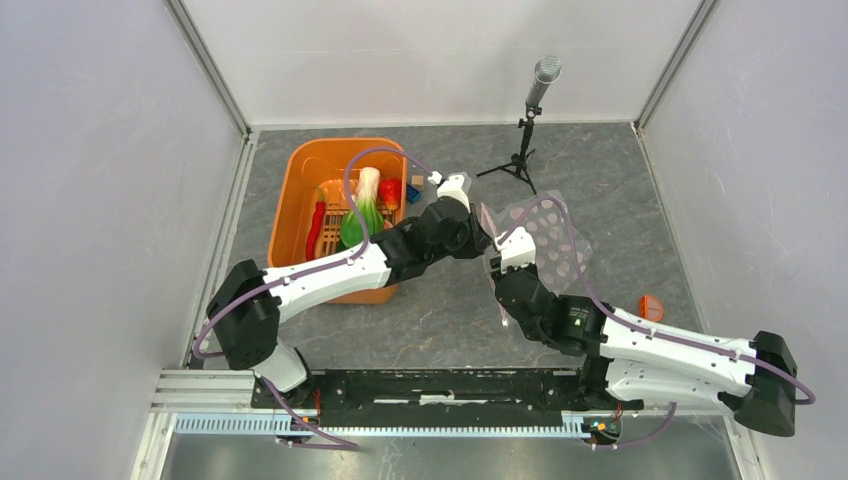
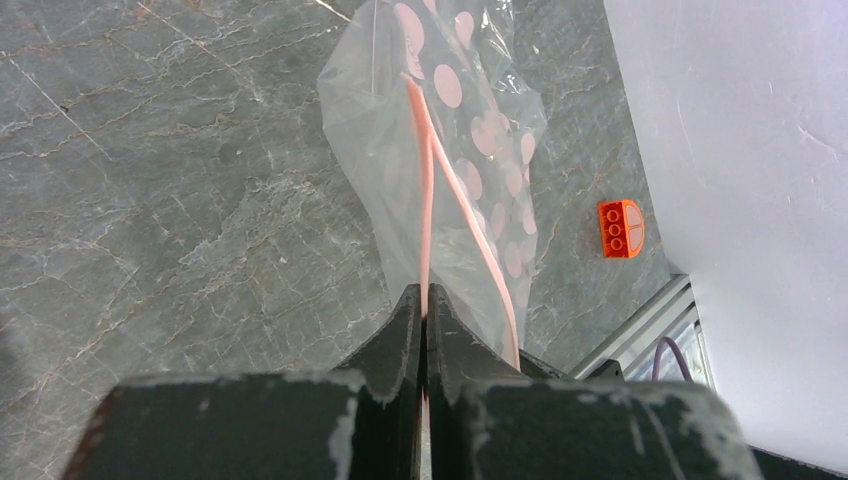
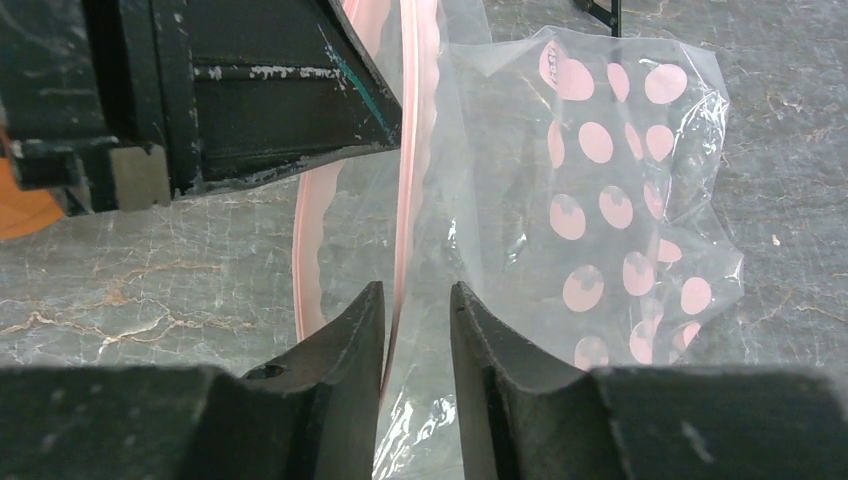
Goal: Place the food in the zip-top bag and seal the zipper
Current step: Open the zipper of the food storage bag at the center of the board.
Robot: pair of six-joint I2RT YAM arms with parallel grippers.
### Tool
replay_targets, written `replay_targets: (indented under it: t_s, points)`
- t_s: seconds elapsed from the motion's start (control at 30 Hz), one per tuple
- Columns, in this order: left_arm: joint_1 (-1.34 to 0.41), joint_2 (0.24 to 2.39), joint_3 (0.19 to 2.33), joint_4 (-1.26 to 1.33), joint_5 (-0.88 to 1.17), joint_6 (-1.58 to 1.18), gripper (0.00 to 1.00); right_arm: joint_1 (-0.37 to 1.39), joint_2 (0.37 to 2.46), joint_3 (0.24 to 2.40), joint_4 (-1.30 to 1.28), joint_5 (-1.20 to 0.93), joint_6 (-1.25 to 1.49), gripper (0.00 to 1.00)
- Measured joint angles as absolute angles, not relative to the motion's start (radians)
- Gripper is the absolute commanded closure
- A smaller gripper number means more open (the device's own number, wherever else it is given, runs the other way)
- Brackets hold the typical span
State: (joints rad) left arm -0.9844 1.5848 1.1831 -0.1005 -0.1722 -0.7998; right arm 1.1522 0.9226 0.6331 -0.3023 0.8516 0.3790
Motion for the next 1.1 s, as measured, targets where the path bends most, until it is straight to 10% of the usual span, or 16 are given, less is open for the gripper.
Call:
replay_targets:
  t_s: [0.23, 0.77, 1.1]
  points:
    - [-0.981, 1.583, 1.158, -0.096, -0.173, -0.818, 0.98, 1.152, 0.914, 0.633, -0.301, 0.854, 0.395, 1.00]
    - [-0.976, 1.481, 1.037, -0.149, -0.213, -0.677, 0.97, 1.150, 0.795, 0.635, -0.355, 1.030, 0.447, 1.00]
    - [-0.976, 1.454, 1.029, -0.202, -0.232, -0.613, 0.78, 1.149, 0.658, 0.521, -0.033, 0.849, 0.237, 1.00]
